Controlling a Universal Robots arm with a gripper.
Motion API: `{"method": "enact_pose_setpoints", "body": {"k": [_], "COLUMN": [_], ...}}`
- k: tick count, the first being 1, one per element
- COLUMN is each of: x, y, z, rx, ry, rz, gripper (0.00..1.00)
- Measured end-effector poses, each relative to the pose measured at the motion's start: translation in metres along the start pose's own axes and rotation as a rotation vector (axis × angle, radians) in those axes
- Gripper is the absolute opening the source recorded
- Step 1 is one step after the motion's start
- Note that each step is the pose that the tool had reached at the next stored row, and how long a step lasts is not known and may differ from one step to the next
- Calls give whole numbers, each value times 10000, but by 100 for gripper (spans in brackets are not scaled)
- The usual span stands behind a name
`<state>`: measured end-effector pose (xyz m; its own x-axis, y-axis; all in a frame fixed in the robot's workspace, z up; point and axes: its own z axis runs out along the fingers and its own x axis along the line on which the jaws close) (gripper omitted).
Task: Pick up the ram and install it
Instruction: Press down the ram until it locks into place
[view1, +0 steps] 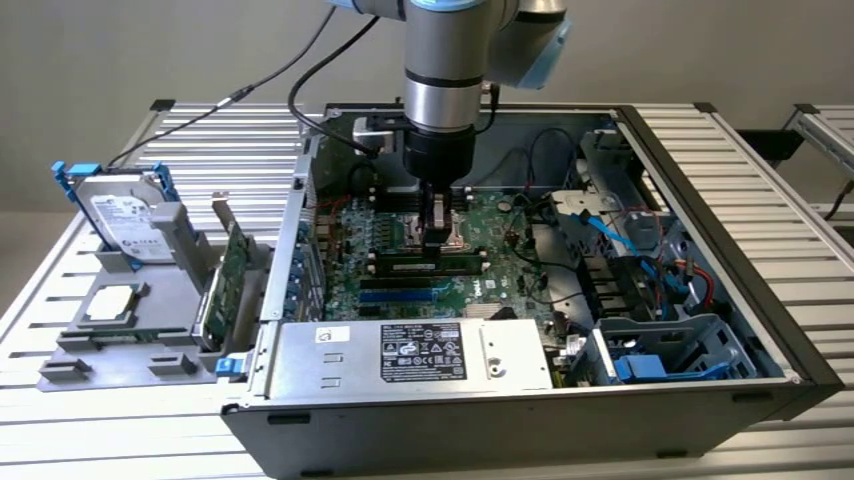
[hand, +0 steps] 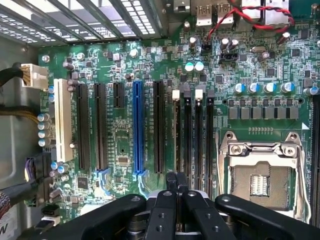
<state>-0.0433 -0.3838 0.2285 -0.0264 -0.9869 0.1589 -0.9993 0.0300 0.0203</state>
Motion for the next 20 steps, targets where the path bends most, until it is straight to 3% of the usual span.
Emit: {"method": "enact_pose_setpoints", "body": {"k": [16,18,20], "x": [-45,-43,-23], "y": [0,-6,-8], "z": [67,19,-75], "rx": [-8,4,-5], "ry": [3,-28,-3], "rz": [34,38,39], "gripper": [11,11,11]}}
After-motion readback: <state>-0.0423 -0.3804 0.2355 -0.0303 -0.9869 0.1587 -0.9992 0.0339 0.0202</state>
